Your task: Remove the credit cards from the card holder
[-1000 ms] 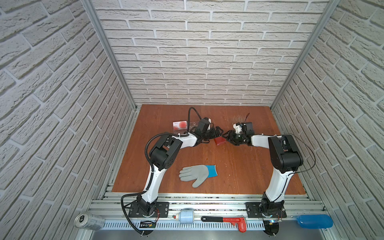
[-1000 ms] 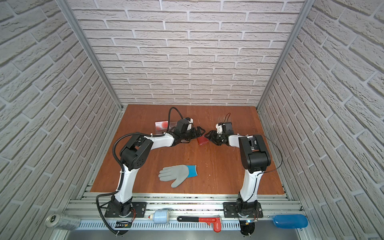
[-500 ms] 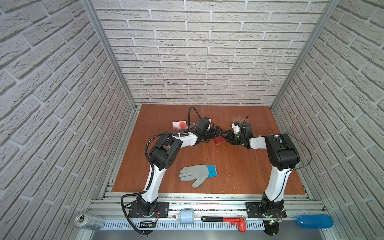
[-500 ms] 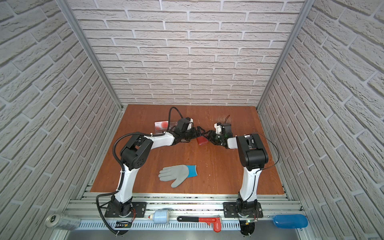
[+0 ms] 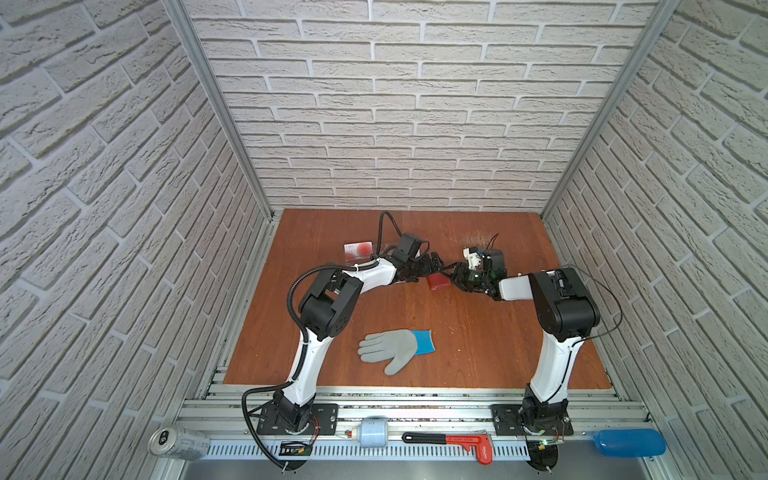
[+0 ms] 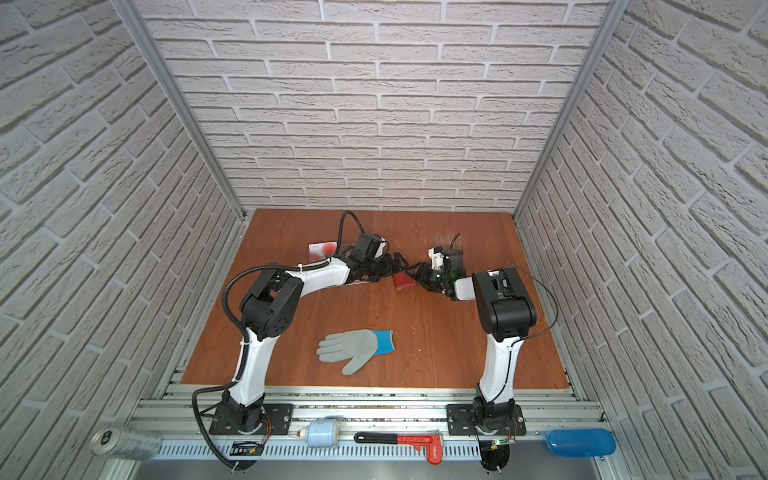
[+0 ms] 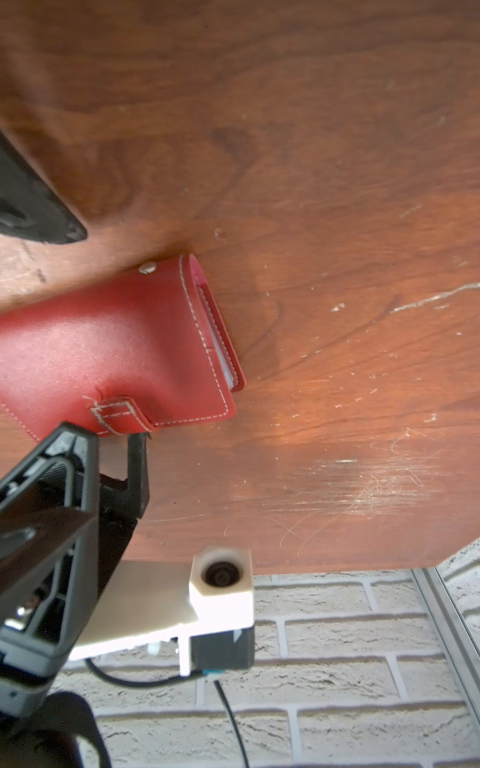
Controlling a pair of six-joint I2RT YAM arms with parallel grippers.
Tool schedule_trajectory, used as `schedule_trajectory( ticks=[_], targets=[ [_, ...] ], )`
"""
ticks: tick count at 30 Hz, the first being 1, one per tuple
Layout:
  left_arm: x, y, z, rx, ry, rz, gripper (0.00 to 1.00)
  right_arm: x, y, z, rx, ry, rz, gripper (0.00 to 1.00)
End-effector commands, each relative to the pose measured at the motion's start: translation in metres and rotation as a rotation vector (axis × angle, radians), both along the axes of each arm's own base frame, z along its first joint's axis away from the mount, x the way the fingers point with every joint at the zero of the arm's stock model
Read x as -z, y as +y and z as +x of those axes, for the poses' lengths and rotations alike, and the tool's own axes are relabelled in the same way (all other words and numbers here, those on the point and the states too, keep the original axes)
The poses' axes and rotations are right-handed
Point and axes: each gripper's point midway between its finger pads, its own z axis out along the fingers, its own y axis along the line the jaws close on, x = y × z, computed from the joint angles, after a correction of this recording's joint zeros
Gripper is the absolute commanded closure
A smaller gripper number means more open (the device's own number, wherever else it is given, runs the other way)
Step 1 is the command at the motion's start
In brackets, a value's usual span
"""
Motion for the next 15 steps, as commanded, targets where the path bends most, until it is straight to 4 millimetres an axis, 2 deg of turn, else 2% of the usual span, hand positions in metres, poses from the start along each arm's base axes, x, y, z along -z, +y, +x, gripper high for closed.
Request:
schedule_trajectory(
  ticks=[1, 15],
  targets=[
    [0.007, -0.001, 0.008, -0.003, 0.008, 0.008, 0.02, 0.026, 0.004, -0.021, -0.008, 0.105, -0.001, 0.44],
    [0.014, -0.019, 0.013, 0.002, 0.036, -0.032, 0.02, 0.021, 0.011, -0.016, 0.0, 0.061, 0.087, 0.47]
  ],
)
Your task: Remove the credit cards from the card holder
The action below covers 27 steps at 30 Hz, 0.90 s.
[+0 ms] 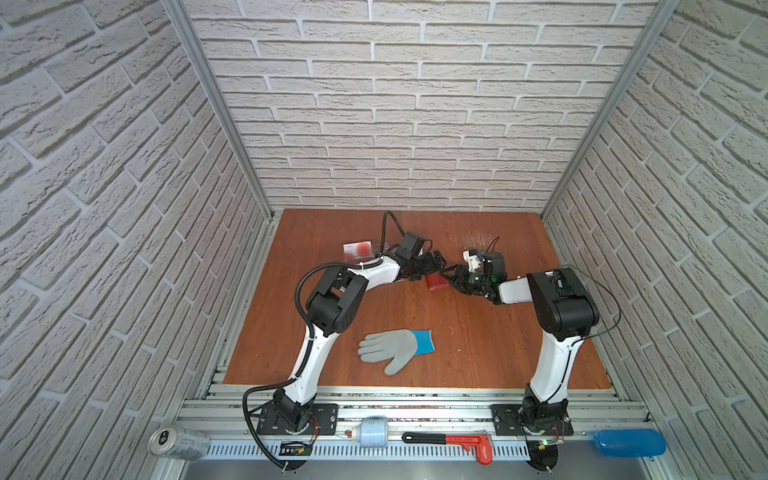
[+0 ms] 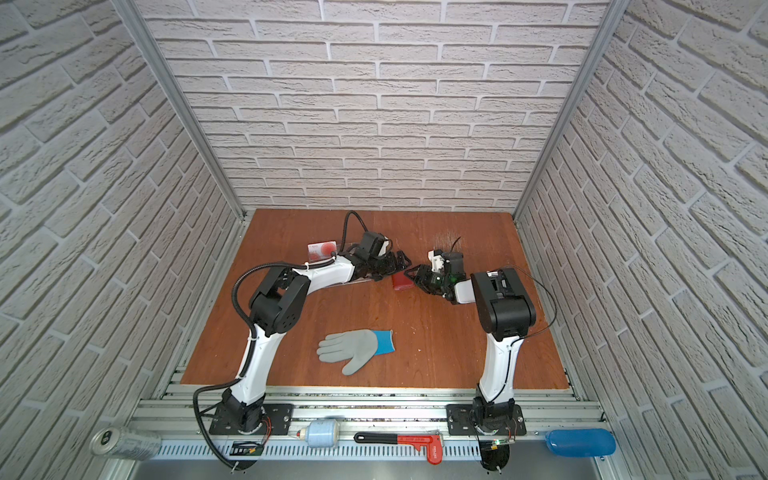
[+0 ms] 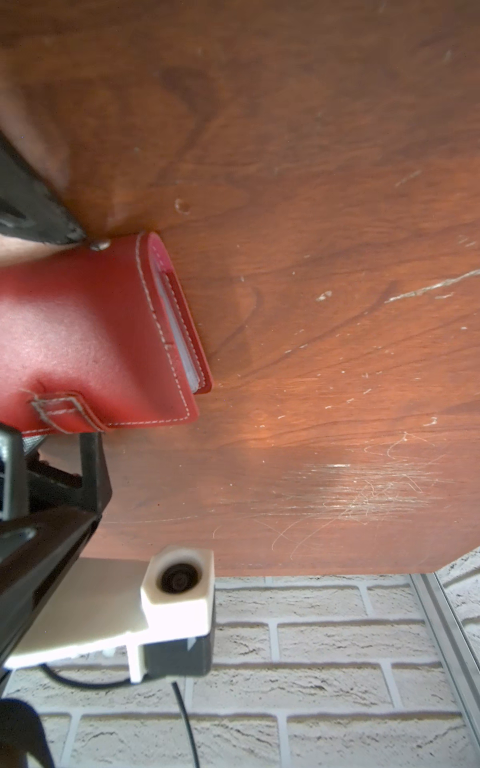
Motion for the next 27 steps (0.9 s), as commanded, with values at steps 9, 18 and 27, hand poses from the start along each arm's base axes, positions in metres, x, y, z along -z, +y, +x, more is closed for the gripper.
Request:
schedule_trajectory(
  ticks=[9, 18, 27],
  targets=[
    [0.003, -0.015, -0.001, 0.005, 0.017, -0.032, 0.02, 0.019, 0.014, -0.003, 0.013, 0.048, 0.091, 0.52],
    [0.003, -0.025, -0.001, -0.006, 0.031, -0.063, 0.02, 0.016, 0.018, -0.004, 0.017, 0.033, 0.099, 0.59],
    [-0.015, -0.028, 0.004, 0.003, 0.007, -0.098, 0.02, 0.007, 0.019, -0.003, 0.014, 0.02, 0.101, 0.83]
  ],
)
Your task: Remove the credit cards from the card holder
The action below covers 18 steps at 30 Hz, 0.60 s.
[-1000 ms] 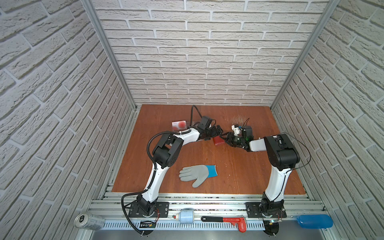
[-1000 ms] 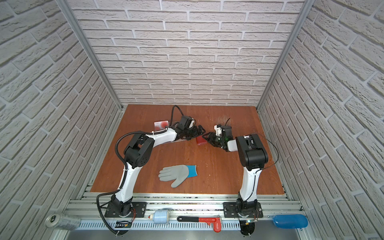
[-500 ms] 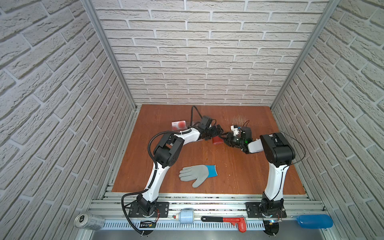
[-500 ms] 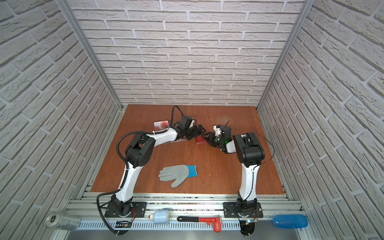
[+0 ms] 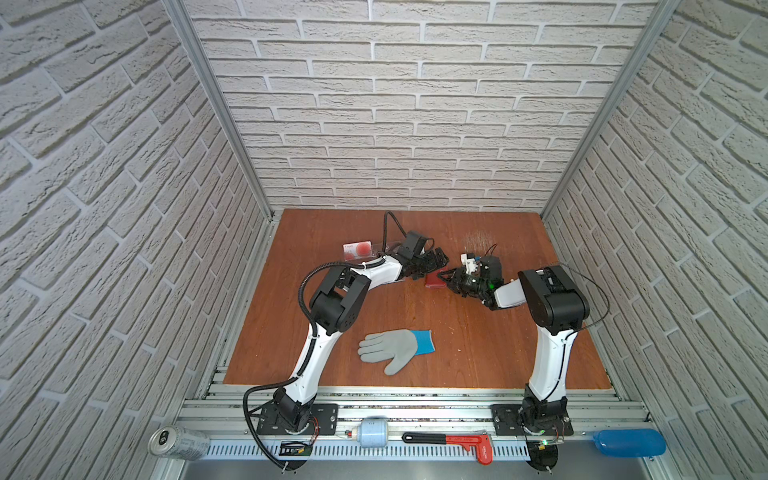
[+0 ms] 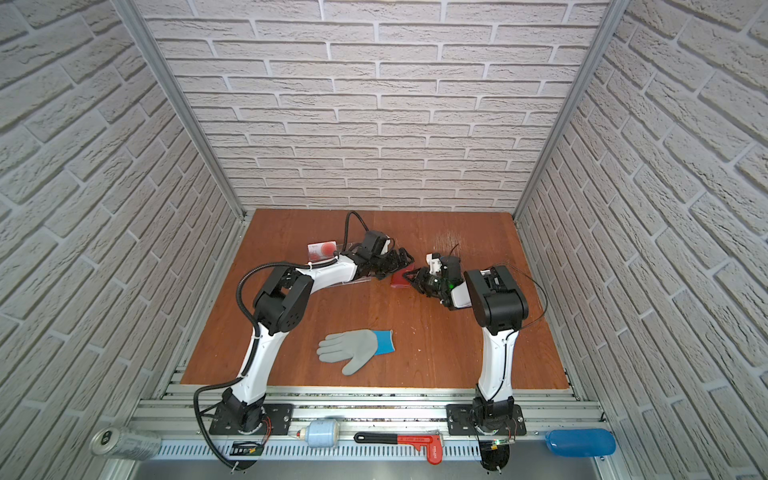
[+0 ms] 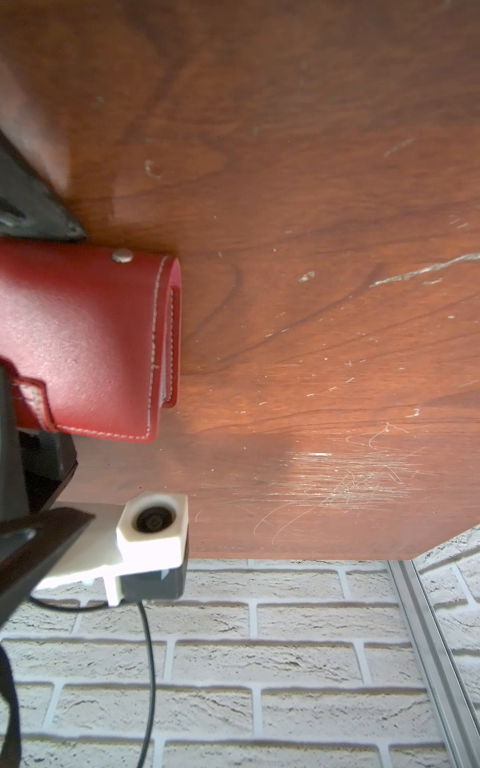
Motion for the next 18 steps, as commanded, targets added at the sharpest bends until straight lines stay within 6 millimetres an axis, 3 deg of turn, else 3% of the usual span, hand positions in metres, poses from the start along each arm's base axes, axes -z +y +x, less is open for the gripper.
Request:
schedule_trajectory(
  ticks=[1, 3, 7, 13, 18],
  targets=[
    [-0.017, -0.013, 0.0, 0.039, -0.031, -0.045, 0.02, 0.0, 0.007, -0.006, -0.021, 0.001, -0.001, 0.87],
    [-0.027, -0.011, 0.002, 0.042, -0.054, -0.043, 0.02, -0.005, 0.007, -0.007, -0.024, -0.008, 0.002, 0.93],
    [-0.051, -0.004, 0.008, 0.049, -0.097, -0.065, 0.02, -0.02, 0.002, -0.009, -0.024, -0.025, -0.01, 0.94],
    [-0.107, 0.011, 0.014, 0.083, -0.226, -0.115, 0.02, -0.058, -0.003, -0.013, -0.039, -0.077, -0.048, 0.94],
    [-0.132, 0.022, 0.012, 0.091, -0.272, -0.141, 0.02, -0.093, -0.002, -0.017, -0.059, -0.144, -0.057, 0.94]
  ],
)
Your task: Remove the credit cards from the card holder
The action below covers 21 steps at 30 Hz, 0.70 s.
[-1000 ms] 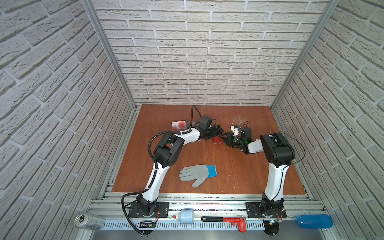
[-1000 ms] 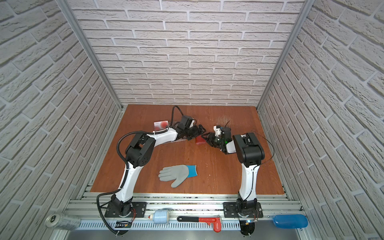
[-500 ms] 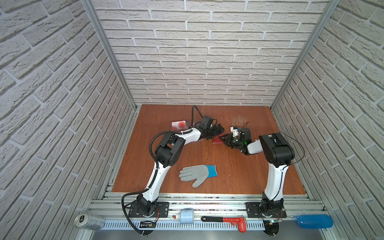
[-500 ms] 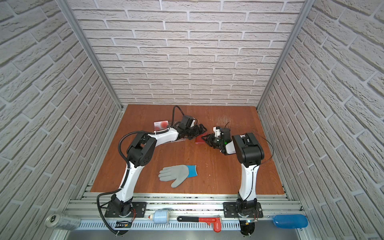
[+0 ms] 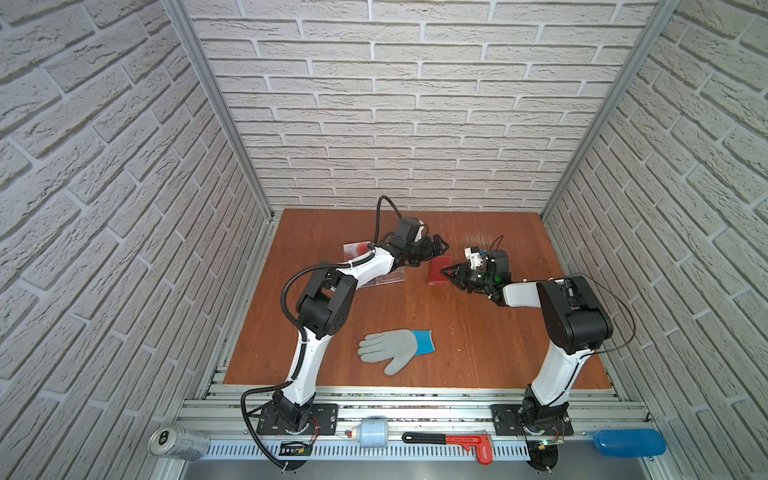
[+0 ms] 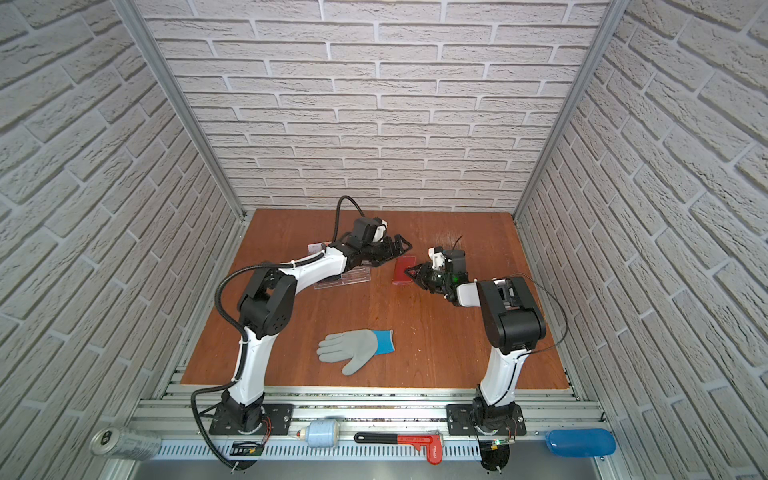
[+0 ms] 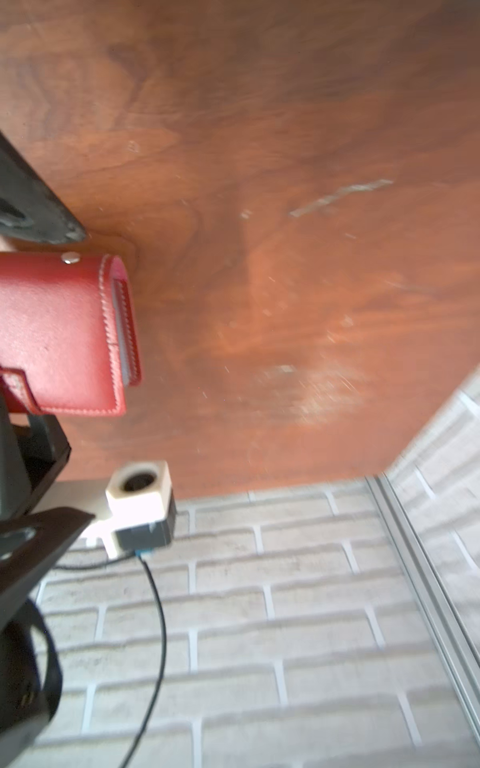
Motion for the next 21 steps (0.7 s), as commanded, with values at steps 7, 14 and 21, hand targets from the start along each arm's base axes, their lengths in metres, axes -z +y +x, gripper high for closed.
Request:
schedule_trajectory(
  ticks=[7, 14, 21],
  targets=[
    [-0.064, 0.026, -0.001, 0.048, -0.179, -0.108, 0.02, -0.082, 0.004, -0.009, -0.083, -0.24, -0.032, 0.94],
    [-0.078, 0.023, -0.008, 0.11, -0.21, -0.238, 0.02, -0.124, 0.011, -0.009, -0.129, -0.36, 0.011, 0.94],
    [-0.087, 0.016, -0.013, 0.131, -0.198, -0.356, 0.05, -0.148, 0.016, 0.002, -0.131, -0.429, 0.056, 0.94]
  ],
)
